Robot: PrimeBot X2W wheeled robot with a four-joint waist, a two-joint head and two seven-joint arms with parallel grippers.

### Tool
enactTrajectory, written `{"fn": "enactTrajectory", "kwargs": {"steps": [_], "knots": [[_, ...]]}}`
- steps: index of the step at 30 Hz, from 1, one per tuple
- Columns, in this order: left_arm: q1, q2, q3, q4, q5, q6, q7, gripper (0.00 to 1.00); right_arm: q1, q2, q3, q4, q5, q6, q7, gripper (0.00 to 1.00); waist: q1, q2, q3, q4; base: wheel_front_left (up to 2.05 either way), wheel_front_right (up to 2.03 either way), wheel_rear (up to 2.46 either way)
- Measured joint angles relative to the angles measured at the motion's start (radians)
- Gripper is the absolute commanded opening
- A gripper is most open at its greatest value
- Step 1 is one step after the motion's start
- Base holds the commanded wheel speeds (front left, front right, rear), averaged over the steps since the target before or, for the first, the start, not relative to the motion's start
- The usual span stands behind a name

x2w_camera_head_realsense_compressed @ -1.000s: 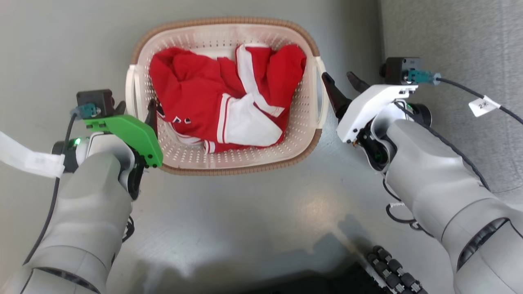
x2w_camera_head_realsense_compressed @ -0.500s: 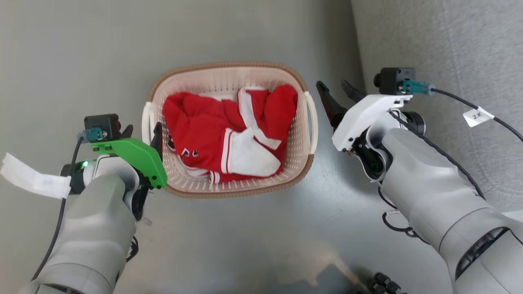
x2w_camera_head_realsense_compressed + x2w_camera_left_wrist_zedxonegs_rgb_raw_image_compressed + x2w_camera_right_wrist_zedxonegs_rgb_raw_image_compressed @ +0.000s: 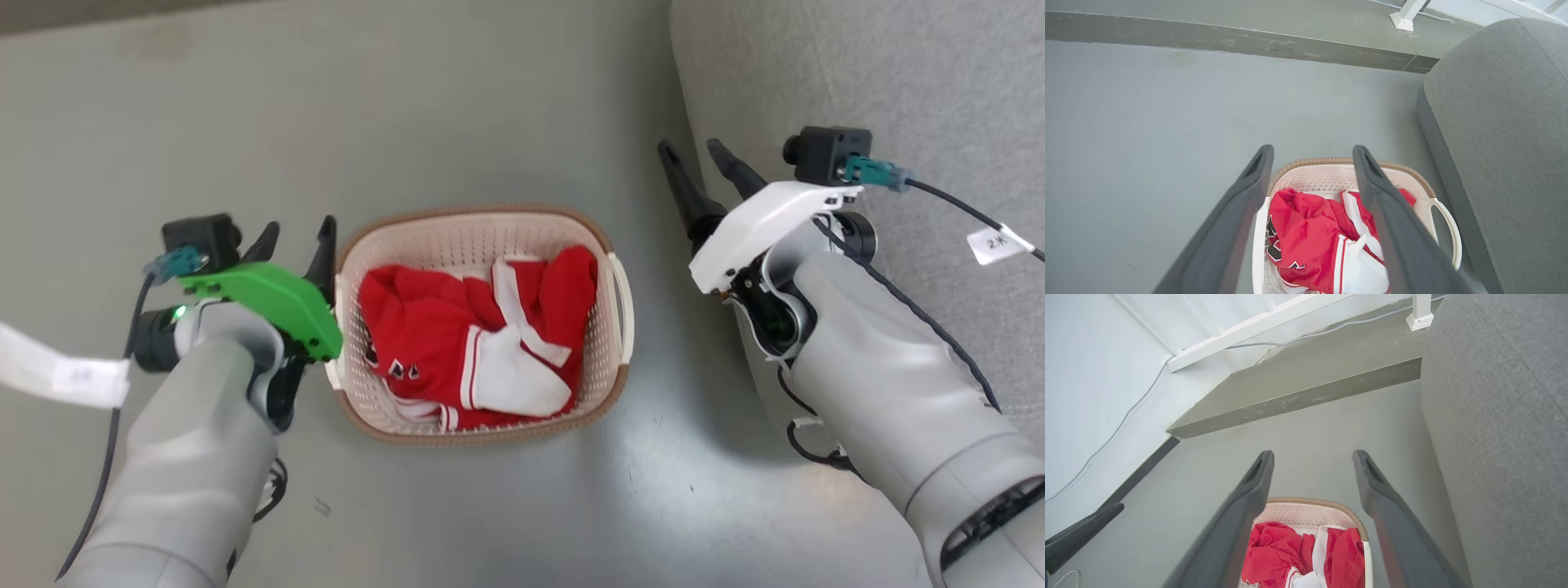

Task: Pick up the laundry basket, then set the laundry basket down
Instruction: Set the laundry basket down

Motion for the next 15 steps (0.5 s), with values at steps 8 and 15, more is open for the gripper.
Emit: {"fn": "enactTrajectory", "kwargs": {"steps": [8, 15], "knots": [[0.094, 0.032, 0.086, -0.112, 0.023, 0.001, -0.003, 1.0, 0.096, -0.011, -0.069, -0.098, -0.081, -0.016, 0.0, 1.0, 0.0, 0.0, -0.103, 0.01, 0.0, 0.0, 0.0], [0.164, 0.035, 0.111, -0.242, 0.112, 0.019, -0.003, 1.0, 0.198, -0.042, -0.161, -0.194, -0.136, -0.035, 0.0, 1.0, 0.0, 0.0, -0.194, 0.017, 0.0, 0.0, 0.0]]}}
